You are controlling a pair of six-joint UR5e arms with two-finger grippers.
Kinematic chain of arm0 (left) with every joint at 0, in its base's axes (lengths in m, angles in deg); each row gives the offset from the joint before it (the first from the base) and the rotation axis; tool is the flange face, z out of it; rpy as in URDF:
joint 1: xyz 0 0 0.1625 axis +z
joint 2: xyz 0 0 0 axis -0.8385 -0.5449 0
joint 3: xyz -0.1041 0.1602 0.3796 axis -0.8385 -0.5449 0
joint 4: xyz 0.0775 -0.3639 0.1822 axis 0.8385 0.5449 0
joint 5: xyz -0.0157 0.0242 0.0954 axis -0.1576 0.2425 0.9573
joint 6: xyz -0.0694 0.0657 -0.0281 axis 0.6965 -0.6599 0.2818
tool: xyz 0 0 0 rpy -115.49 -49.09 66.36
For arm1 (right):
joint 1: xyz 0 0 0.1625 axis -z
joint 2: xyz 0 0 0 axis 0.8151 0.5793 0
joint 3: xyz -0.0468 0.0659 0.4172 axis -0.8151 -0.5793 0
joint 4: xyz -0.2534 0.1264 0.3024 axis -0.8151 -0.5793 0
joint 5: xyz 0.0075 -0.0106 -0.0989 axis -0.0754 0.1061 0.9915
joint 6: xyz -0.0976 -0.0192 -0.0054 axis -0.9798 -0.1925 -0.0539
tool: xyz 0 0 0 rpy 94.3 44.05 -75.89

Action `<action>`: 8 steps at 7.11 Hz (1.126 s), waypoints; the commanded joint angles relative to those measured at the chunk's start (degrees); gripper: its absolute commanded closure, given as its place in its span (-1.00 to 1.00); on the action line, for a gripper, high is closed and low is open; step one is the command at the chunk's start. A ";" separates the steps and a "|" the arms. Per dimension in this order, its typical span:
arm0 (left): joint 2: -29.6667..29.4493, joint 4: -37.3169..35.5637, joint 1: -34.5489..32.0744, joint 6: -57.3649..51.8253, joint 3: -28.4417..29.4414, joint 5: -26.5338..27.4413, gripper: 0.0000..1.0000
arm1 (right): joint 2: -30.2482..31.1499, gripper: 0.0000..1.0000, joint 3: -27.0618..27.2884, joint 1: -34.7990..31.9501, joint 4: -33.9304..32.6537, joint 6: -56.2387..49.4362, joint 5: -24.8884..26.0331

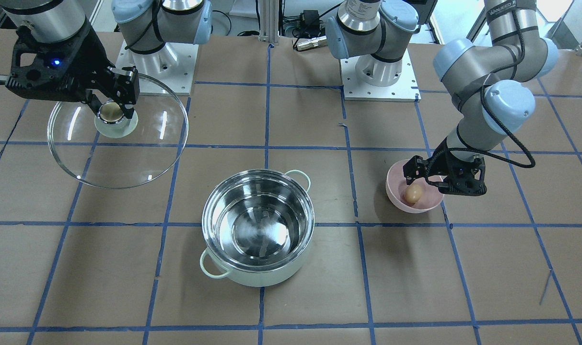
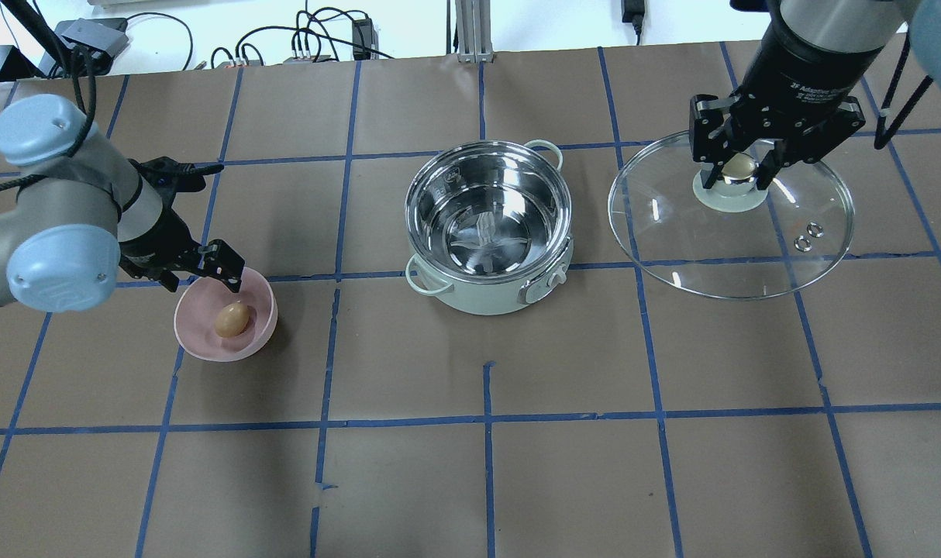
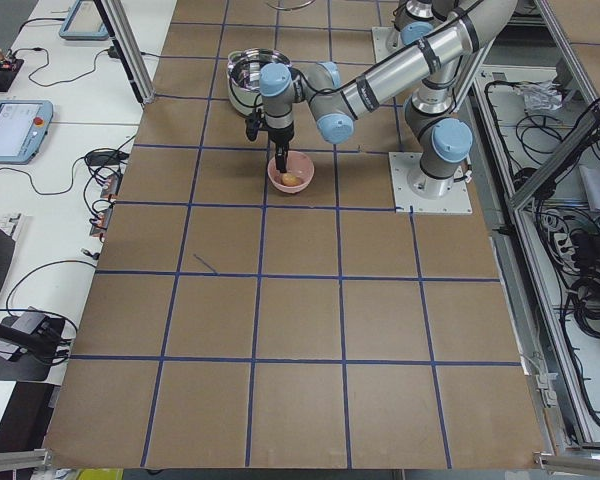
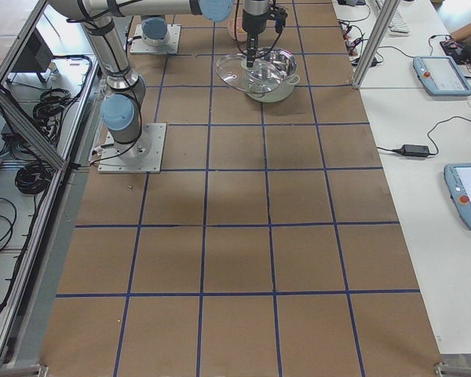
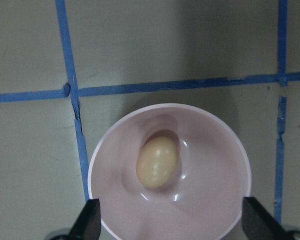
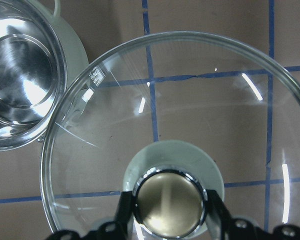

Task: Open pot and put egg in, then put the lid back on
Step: 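Lower the left gripper into the pink bowl and close on the egg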

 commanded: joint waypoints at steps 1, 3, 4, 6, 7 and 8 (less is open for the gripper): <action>-3.29 -4.24 0.13 -0.06 -3.38 -0.12 -0.99 | 0.02 0.59 0.14 0.01 0.19 -0.09 0.03; -3.21 -4.16 0.04 0.03 -3.83 0.23 -1.00 | 0.02 0.59 0.14 0.01 0.19 0.00 -0.06; -3.21 -4.16 0.04 0.03 -3.83 0.32 -1.00 | 0.02 0.59 0.14 0.01 0.19 0.00 -0.06; -3.21 -3.80 0.04 0.03 -4.36 0.41 -1.00 | 0.36 0.58 0.85 0.10 -0.07 -0.09 -0.06; -3.30 -3.80 0.04 0.03 -4.36 0.49 -1.00 | 0.37 0.58 0.93 0.01 -0.07 0.00 -0.06; -3.47 -3.80 0.04 0.12 -4.36 0.41 -1.00 | 0.37 0.59 0.93 0.01 -0.07 0.00 -0.06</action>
